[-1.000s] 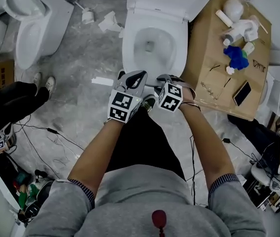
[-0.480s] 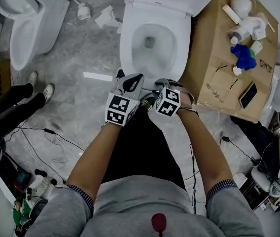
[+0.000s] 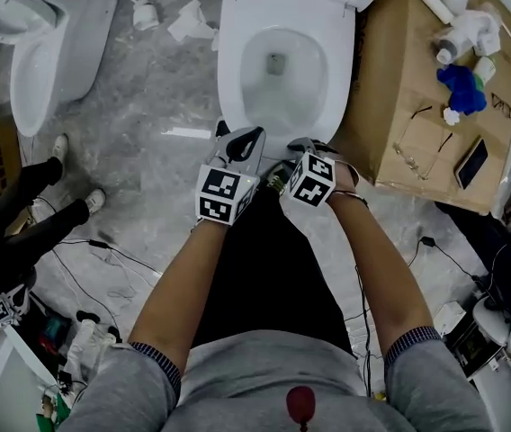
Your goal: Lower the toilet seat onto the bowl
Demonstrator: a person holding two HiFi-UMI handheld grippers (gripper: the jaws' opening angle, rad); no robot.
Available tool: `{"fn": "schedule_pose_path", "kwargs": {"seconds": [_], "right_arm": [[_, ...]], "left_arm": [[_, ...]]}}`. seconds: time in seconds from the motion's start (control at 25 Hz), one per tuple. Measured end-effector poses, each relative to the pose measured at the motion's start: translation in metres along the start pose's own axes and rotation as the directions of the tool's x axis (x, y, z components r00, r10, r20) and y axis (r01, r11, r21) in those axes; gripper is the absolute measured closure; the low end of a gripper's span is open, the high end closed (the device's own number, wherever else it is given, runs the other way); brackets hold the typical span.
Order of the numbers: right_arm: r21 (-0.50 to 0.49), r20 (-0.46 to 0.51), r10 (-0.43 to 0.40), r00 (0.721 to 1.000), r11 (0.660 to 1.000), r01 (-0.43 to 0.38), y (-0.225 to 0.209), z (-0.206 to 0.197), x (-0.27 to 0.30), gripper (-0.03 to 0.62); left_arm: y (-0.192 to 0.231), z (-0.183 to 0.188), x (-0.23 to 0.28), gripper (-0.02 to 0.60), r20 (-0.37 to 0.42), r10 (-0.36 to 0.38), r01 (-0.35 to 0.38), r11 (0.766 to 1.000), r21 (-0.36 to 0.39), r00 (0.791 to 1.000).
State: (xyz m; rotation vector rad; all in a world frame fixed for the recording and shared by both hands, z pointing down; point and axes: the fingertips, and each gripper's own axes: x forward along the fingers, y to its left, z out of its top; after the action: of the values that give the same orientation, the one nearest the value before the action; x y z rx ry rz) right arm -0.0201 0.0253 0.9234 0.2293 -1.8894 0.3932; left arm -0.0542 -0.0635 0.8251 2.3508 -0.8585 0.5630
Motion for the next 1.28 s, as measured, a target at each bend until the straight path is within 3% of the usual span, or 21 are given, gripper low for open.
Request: {"fn": "schedule_pose_path", "kwargs": {"seconds": [0.88, 1.04, 1.28], "right_arm": [[0.159, 0.024, 0.047, 0.999, 0.986, -0.050, -0.012, -0.023, 0.066, 0.454], [0.174, 0.021, 0.037, 0.999, 0.984, -0.040, -0.016, -0.024, 0.068, 0.503], [0.166, 0.004, 0.031, 1.000, 0.986, -0.031, -0.018, -0.022, 0.068, 0.513]], "left_arm": [[0.019, -0.056, 0.017, 0.574, -0.048, 0.030, -0.032, 0.998, -0.054, 0.998], [0.022, -0.059, 0.017, 0.574, -0.051, 0.035, -0.038, 0.997, -0.061, 0.998], [0.023, -0.058, 0.021, 0.574, -0.064, 0.027, -0.030, 0.998, -0.046, 0.998]]}}
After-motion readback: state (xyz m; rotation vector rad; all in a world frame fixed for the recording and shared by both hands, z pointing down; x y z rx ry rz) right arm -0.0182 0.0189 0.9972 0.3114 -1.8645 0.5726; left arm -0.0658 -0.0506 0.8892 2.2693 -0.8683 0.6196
